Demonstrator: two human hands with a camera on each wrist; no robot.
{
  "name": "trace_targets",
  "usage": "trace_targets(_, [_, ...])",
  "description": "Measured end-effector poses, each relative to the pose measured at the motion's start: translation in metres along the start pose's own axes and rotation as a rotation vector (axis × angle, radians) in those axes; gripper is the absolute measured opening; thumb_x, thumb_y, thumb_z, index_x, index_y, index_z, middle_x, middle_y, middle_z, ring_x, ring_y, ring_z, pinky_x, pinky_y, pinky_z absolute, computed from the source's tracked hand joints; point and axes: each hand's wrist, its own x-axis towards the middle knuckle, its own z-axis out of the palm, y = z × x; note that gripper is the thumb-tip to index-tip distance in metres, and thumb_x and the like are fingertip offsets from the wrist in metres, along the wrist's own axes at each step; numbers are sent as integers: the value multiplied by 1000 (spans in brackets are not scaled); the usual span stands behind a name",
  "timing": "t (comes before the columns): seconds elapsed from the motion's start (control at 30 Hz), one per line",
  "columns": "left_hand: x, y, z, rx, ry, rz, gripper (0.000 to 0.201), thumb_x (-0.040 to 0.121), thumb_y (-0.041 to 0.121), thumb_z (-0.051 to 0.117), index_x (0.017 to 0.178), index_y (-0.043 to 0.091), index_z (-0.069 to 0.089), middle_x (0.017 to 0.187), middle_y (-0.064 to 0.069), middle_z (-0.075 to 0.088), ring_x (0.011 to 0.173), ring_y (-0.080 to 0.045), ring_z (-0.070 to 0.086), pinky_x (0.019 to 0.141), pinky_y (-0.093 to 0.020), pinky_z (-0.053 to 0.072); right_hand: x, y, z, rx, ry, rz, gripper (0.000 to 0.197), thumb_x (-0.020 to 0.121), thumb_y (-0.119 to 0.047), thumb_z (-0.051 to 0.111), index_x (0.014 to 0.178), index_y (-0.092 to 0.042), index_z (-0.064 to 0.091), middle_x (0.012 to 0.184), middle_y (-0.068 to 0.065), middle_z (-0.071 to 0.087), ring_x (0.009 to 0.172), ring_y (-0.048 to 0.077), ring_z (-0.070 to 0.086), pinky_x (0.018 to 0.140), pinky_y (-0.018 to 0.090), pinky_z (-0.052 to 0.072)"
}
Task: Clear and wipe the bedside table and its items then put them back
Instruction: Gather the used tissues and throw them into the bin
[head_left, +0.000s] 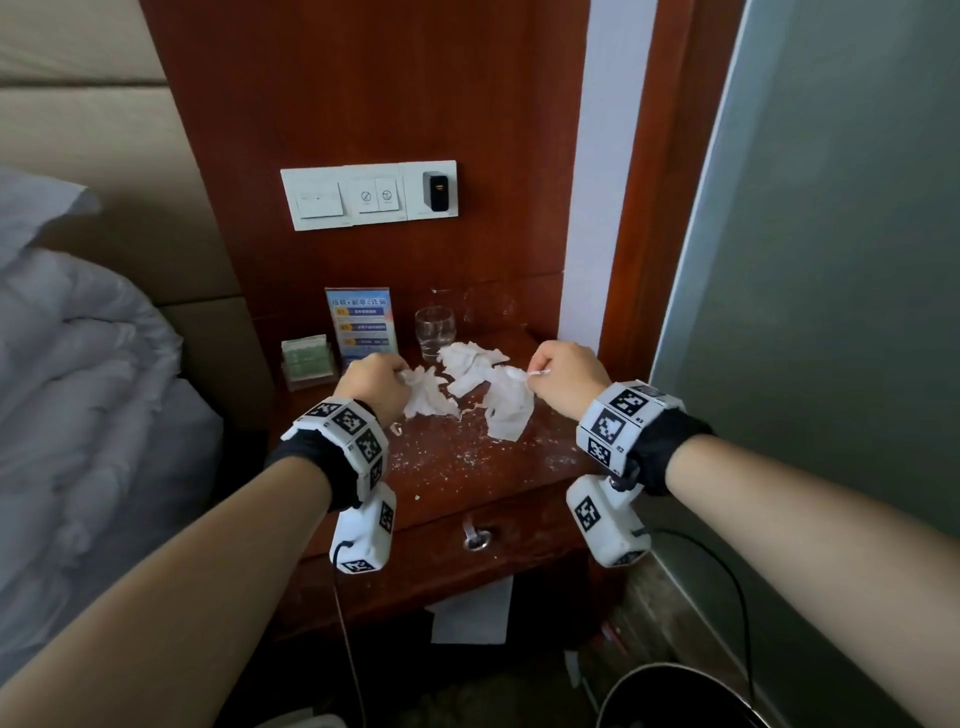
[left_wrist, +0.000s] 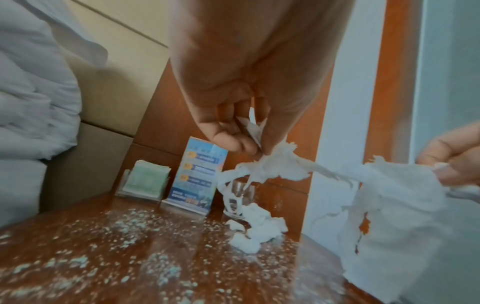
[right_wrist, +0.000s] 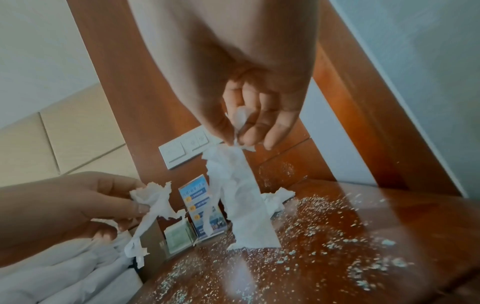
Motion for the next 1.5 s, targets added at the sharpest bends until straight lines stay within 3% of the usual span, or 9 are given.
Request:
trace_targets(0.3, [-80,75,22,-25,-41,199,23,90,7,41,97,9,63,101,-15,64,79,-25,56,64,-28,41,-106,40,-63,13,94,58,13,87,-7,53,84,-15,62,93,6,63,87,23,60,71,27,45])
trace_targets(0.47, [-123,113,59,-39,-128,278,34,89,8,45,119,14,60,116,-12,62,102,-28,60,75,-27,45,-170,75,-83,-37,102,114,16,87,-3,52,81,-15,60,65,-7,53,76,19,57,70,24,43])
trace_targets(0.7, [-170,147,115,-13,-273,414,30,88,7,47,111,12,66,113,-10,66,102,-26,60,82,-26,45,-223,126,-86,-92,53,252,18,86,-6,55,74,-19,58,63,-10,52,72,18,56,74,26,49])
trace_targets(0.8, [-180,148,138,37,-346,450,30,86,7,48,108,11,67,111,-9,67,101,-24,61,81,-25,46,-233,145,-75,-91,-13,317,21,86,-6,56,70,-18,57,61,-8,51,63,14,53,65,26,49])
trace_targets(0.93, [-188,140,168,76,-463,443,34,83,6,51,113,12,66,113,-9,66,102,-23,62,81,-26,50,-243,166,-51,-97,-103,359,12,88,-6,56,92,-6,67,65,-6,53,69,14,55,59,18,44])
trace_targets(1.1, [-189,127,206,128,-622,413,32,85,5,55,117,7,63,114,-11,66,99,-25,65,79,-26,51,-242,190,-17,-121,-220,447,18,88,-7,56,100,-1,67,98,11,69,88,25,66,81,32,55])
trace_targets(1.27, [-192,117,240,203,-786,413,32,86,9,58,118,4,62,115,-14,66,100,-27,65,82,-30,51,-237,212,10,-180,-388,482,23,87,-5,57,107,3,66,108,16,69,91,23,67,83,31,56])
trace_targets(1.43, [-193,111,264,246,-990,425,41,87,16,61,127,12,54,106,-11,66,65,-13,63,43,-10,45,-237,219,18,-276,-606,478,25,91,-18,57,107,0,61,88,13,62,57,15,48,55,21,39])
trace_targets(1.5, [-189,110,265,262,-971,446,42,87,20,62,127,13,53,111,-9,67,72,-17,64,50,-13,48,-233,221,17,-317,-585,466,31,93,-21,54,113,1,62,102,14,65,68,20,58,64,27,47])
